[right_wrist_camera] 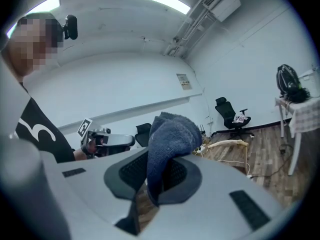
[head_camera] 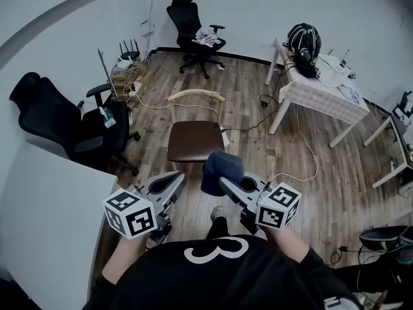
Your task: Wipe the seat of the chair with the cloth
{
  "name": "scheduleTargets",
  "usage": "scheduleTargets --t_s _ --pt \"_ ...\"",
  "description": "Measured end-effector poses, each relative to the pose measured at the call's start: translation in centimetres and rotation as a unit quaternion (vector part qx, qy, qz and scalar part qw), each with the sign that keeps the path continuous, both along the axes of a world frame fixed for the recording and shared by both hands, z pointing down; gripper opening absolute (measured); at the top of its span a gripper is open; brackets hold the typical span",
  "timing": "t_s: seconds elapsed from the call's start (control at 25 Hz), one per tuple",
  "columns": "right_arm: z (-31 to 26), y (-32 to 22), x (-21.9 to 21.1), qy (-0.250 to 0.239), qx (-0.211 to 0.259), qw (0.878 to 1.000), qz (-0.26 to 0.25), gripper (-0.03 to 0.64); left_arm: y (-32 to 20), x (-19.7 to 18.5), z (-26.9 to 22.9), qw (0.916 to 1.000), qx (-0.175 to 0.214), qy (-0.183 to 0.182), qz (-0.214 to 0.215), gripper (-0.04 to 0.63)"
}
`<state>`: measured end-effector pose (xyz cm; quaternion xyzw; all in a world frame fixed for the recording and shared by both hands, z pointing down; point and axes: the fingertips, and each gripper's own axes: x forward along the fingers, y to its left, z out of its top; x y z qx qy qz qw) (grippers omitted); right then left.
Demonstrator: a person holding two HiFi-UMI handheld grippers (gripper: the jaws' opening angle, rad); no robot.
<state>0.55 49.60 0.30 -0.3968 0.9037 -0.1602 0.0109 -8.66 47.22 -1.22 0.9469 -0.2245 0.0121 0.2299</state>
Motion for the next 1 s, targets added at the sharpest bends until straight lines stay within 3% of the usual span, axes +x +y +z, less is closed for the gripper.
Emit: scheduleTargets --t_s 0.16,0.56,1.0 --pt "0.0 0.6 -0.2 0.010 0.016 1.000 0.003 0.048 0.2 0.0 0.4 1.0000 0.006 0.000 0.002 0.014" --pt "1.9 -0.2 0.6 -0.005 -0.003 1.000 0.015 0.048 -0.3 0.2 1.0 0.9997 0.003 0.021 0.011 0.014" --pt "1.1 -0.3 0.4 0.005 0.001 1.000 0.008 0.048 -0.1 0.3 1.0 0.9999 0.005 0.007 0.012 0.014"
